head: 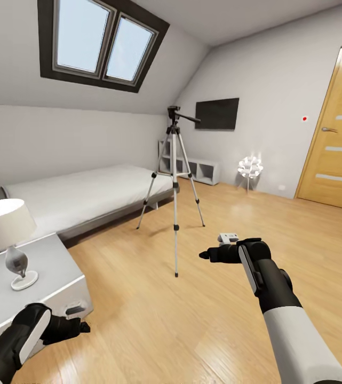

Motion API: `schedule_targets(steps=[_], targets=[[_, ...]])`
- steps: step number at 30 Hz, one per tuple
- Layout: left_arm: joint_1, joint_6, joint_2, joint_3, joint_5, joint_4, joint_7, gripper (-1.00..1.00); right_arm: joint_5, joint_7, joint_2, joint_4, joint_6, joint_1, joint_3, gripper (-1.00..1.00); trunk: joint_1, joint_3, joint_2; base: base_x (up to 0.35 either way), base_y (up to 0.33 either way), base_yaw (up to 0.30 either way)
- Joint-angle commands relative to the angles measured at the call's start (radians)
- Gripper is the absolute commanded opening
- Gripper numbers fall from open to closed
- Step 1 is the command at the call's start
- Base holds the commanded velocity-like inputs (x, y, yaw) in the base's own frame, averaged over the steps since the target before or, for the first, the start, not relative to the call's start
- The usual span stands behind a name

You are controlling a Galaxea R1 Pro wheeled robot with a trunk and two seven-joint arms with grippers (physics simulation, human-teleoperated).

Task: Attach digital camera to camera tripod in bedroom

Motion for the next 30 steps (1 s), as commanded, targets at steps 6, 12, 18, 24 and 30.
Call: schedule_targets(steps=[6, 12, 18, 24, 30], targets=[[-0.001, 0.002, -0.027, 0.004, -0.063, 0.003, -0.006, 1.00, 0.017, 0.008, 0.001, -0.001, 0.003, -0.001, -0.002, 1.00, 0.023, -0.020, -0.043, 0.000, 0.000, 0.000], [-0.001, 0.003, -0.035, 0.007, -0.071, 0.006, 0.003, 1.00, 0.012, 0.008, 0.002, -0.001, 0.003, -0.001, -0.001, 1.00, 0.046, -0.039, -0.085, 0.000, 0.000, 0.000], [-0.001, 0.003, -0.040, 0.009, -0.070, 0.005, 0.029, 1.00, 0.009, 0.008, 0.002, 0.000, 0.004, -0.001, -0.001, 1.00, 0.069, -0.058, -0.127, 0.000, 0.000, 0.000], [-0.001, 0.003, -0.049, 0.010, -0.069, 0.006, 0.063, 1.00, 0.011, 0.008, 0.002, 0.001, 0.003, -0.001, -0.001, 1.00, 0.075, -0.080, -0.135, 0.000, 0.000, 0.000], [-0.001, -0.003, -0.067, 0.013, -0.068, 0.013, 0.083, 1.00, 0.020, 0.008, 0.001, 0.001, 0.003, -0.001, -0.002, 1.00, 0.078, -0.103, -0.136, 0.000, 0.000, 0.000]])
